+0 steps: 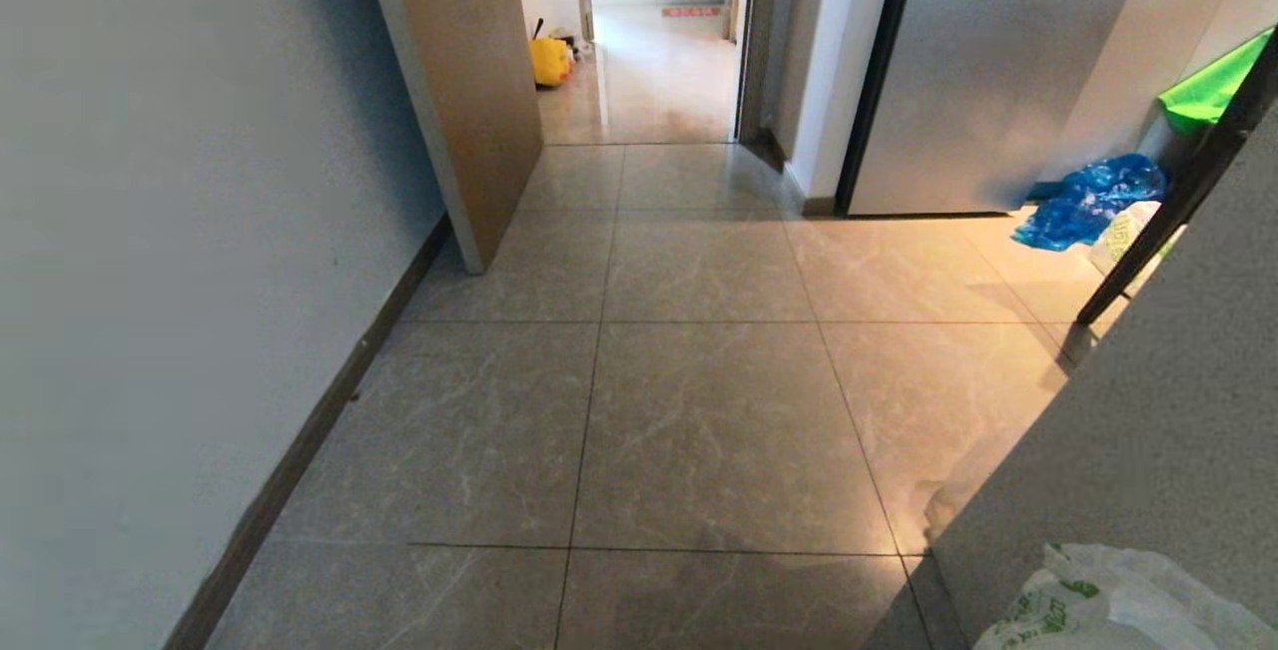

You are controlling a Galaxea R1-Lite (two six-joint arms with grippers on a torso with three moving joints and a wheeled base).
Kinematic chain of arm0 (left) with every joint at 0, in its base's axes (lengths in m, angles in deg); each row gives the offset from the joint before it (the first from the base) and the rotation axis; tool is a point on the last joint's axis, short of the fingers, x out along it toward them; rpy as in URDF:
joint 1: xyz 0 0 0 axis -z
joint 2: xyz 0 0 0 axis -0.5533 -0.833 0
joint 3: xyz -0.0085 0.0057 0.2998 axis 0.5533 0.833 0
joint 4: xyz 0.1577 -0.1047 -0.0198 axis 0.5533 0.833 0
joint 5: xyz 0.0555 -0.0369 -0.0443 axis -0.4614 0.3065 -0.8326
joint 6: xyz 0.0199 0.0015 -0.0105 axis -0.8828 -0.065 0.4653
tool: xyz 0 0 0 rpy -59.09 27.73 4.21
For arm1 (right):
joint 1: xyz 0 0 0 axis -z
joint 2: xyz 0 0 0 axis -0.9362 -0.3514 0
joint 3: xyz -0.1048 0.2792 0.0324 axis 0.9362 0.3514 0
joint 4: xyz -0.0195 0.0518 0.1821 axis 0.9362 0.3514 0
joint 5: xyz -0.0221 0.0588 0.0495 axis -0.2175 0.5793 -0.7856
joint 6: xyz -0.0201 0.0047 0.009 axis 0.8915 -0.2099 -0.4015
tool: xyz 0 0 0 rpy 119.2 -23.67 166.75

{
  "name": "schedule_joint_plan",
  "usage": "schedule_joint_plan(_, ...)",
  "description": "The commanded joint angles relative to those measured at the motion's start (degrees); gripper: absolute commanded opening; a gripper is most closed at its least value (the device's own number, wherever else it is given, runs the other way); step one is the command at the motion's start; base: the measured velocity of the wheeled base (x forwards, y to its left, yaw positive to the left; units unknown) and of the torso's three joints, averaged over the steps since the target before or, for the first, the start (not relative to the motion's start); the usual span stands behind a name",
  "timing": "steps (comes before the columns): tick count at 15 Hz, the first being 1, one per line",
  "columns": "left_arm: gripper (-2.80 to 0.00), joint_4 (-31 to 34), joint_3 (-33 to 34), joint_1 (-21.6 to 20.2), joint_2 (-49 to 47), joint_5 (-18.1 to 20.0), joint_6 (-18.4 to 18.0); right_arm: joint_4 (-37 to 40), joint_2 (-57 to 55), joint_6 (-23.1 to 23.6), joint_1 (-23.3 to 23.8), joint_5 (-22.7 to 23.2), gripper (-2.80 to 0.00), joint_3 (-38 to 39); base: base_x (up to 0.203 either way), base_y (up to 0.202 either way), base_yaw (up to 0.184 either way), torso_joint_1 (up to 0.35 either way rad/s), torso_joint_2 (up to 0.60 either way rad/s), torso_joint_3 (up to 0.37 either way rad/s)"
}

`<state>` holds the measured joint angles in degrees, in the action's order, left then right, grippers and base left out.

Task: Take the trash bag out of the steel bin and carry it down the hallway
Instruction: Put the trash bag at the door

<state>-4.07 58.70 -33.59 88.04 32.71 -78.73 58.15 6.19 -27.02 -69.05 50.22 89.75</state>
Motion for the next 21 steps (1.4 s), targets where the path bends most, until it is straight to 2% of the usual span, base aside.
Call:
schedule_joint_plan(1, -2.80, 0.04, 0.00, 0.00, 0.00, -0.02, 0.05, -0.01, -0.01, 0.06, -0.03, 0.02, -2.80, 0.00, 0.190, 0.000, 0.001, -0.002, 0.00, 0.002)
schedule_joint_plan(21, -2.80, -0.04, 0.00, 0.00, 0.00, -0.02, -0.03, -0.01, 0.00, 0.06, -0.03, 0.02, -2.80, 0.00, 0.190, 0.000, 0.002, 0.001, 0.00, 0.002)
